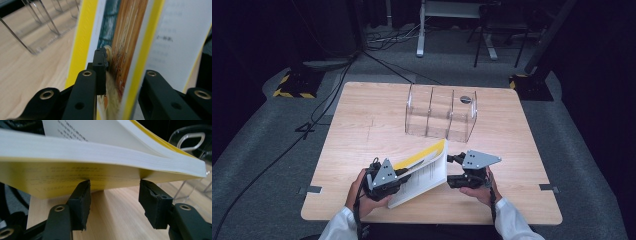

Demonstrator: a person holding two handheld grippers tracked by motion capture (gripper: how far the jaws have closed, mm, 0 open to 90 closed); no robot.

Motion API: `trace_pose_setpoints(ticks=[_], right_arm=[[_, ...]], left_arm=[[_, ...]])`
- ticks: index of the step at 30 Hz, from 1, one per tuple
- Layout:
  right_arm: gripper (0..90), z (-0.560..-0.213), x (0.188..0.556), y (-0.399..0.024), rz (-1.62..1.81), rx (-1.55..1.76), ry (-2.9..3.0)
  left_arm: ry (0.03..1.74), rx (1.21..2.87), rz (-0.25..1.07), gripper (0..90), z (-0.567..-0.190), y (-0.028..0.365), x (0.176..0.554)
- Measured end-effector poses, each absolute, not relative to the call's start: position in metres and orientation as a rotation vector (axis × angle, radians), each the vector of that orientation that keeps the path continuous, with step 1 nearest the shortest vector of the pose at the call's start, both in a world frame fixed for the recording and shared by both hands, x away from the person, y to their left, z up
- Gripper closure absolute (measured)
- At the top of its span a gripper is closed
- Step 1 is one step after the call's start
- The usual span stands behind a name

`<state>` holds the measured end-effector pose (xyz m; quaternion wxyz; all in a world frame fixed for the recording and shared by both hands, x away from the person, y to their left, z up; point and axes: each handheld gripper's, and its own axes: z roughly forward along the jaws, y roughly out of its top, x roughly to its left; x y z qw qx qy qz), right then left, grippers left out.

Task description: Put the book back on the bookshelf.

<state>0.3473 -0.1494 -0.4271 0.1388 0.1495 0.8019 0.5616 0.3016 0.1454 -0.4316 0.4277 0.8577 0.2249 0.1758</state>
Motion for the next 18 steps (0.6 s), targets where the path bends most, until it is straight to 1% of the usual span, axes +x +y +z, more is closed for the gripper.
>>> trace_pose_setpoints(ticks=[3,4,9,15,18], right_arm=[[43.7,-0.423,0.345,-0.143,1.639,0.415,2.305],[43.7,-0.421,0.343,-0.138,1.637,0.420,2.296],[43.6,-0.420,0.343,-0.137,1.633,0.442,2.296],[43.1,-0.418,0.345,-0.145,1.577,0.480,2.289],[43.1,-0.414,0.345,-0.154,1.606,0.505,2.264]], left_arm=[[0.544,2.168,0.461,76.4,-0.433,0.145,0.299],[0.527,2.181,0.482,79.1,-0.435,0.144,0.297],[0.515,2.119,0.456,83.4,-0.439,0.146,0.303],[0.477,2.053,0.436,81.9,-0.441,0.131,0.312],[0.449,1.998,0.396,81.8,-0.438,0.123,0.315]])
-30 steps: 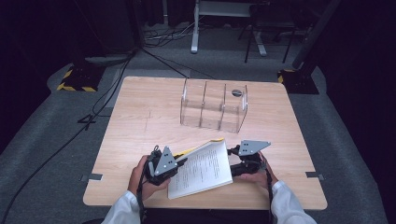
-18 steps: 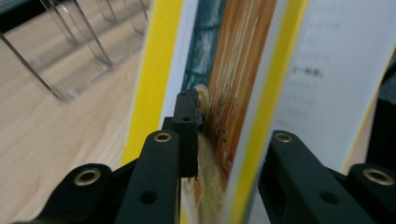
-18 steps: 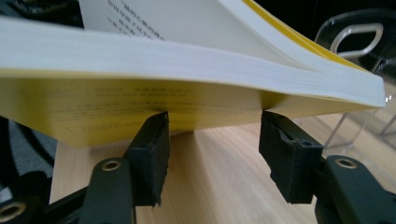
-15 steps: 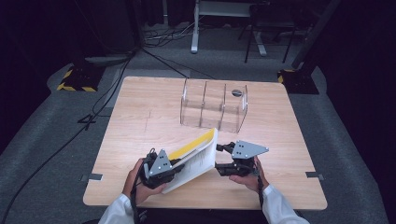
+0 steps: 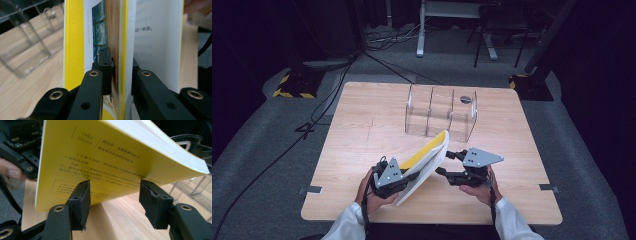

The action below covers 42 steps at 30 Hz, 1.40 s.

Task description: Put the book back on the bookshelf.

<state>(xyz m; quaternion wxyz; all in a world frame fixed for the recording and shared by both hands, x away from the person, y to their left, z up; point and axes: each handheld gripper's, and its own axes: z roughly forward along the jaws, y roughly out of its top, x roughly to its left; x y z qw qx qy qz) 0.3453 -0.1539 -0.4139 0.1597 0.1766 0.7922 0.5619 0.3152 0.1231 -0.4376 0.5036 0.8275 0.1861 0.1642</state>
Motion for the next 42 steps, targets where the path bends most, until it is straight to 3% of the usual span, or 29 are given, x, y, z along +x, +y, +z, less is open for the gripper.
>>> trace_pose_setpoints(ticks=[11,20,27,36,42], right_arm=[[42.0,-0.396,0.336,-0.177,1.634,0.444,2.206],[43.4,-0.395,0.320,-0.148,1.615,0.259,2.235],[43.4,-0.403,0.319,-0.124,1.555,0.257,2.266],[43.2,-0.414,0.322,-0.120,1.540,0.302,2.297],[42.8,-0.421,0.320,-0.117,1.497,0.312,2.321]], left_arm=[[0.366,1.921,0.324,77.6,-0.439,0.106,0.319],[0.374,1.991,0.321,72.8,-0.447,0.134,0.296],[0.400,2.024,0.296,66.2,-0.450,0.151,0.285],[0.357,1.998,0.160,47.6,-0.450,0.162,0.271],[0.321,2.038,0.138,48.2,-0.454,0.153,0.265]])
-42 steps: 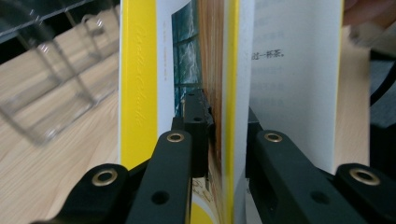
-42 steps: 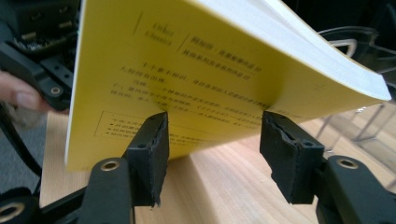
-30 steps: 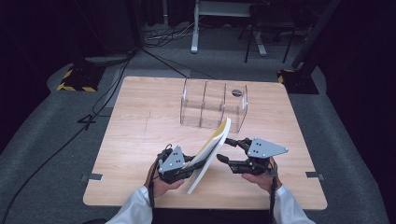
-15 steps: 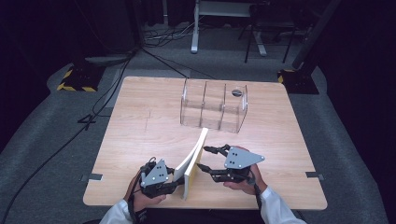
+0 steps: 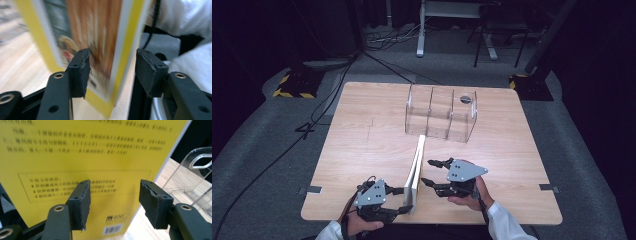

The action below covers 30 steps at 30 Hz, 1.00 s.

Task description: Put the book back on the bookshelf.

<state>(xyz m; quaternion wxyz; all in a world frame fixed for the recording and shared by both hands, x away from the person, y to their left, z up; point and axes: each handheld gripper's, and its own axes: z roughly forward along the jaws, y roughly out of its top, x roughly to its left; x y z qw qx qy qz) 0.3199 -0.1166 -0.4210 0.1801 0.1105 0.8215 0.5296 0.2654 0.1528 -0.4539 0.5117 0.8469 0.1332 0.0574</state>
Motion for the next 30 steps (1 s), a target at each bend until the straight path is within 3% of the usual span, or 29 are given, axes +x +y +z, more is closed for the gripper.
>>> trace_pose_setpoints(ticks=[12,18,19,30], right_arm=[[42.0,-0.429,0.319,-0.125,1.454,0.388,2.364],[46.3,-0.420,0.324,-0.134,1.487,0.455,2.319],[45.3,-0.419,0.324,-0.136,1.488,0.459,2.318],[41.6,-0.417,0.326,-0.160,1.481,0.471,2.367]], left_arm=[[0.335,2.022,0.140,48.1,-0.462,0.129,0.274],[0.307,2.023,0.154,46.8,-0.462,0.111,0.281],[0.299,2.011,0.170,52.8,-0.462,0.106,0.283],[0.346,1.949,0.223,50.0,-0.451,0.112,0.300]])
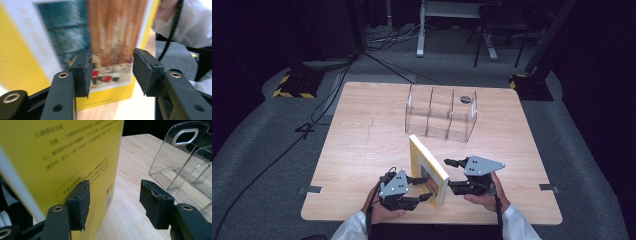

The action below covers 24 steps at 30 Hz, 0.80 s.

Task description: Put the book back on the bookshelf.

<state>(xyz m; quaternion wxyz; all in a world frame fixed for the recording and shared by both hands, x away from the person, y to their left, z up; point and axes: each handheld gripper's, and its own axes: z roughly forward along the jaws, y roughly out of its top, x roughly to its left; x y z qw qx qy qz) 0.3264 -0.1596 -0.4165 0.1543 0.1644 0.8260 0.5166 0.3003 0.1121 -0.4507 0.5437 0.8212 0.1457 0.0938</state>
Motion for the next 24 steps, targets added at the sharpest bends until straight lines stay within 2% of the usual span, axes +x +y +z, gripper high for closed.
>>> trace_pose_setpoints(ticks=[2,5,11,15,20,24], right_arm=[[41.5,-0.416,0.327,-0.161,1.480,0.462,2.370],[41.0,-0.417,0.331,-0.162,1.490,0.472,2.371],[40.4,-0.419,0.332,-0.164,1.503,0.446,2.386],[40.2,-0.419,0.333,-0.164,1.508,0.447,2.395],[40.5,-0.422,0.334,-0.162,1.495,0.456,2.407],[43.2,-0.424,0.336,-0.163,1.499,0.469,2.419]], left_arm=[[0.380,1.949,0.230,46.1,-0.452,0.117,0.309],[0.437,1.973,0.276,34.4,-0.454,0.124,0.321],[0.497,1.970,0.250,17.0,-0.458,0.139,0.346],[0.499,1.968,0.162,15.5,-0.463,0.142,0.361],[0.439,2.014,0.151,14.7,-0.462,0.129,0.364],[0.444,2.009,0.101,8.6,-0.463,0.124,0.373]])
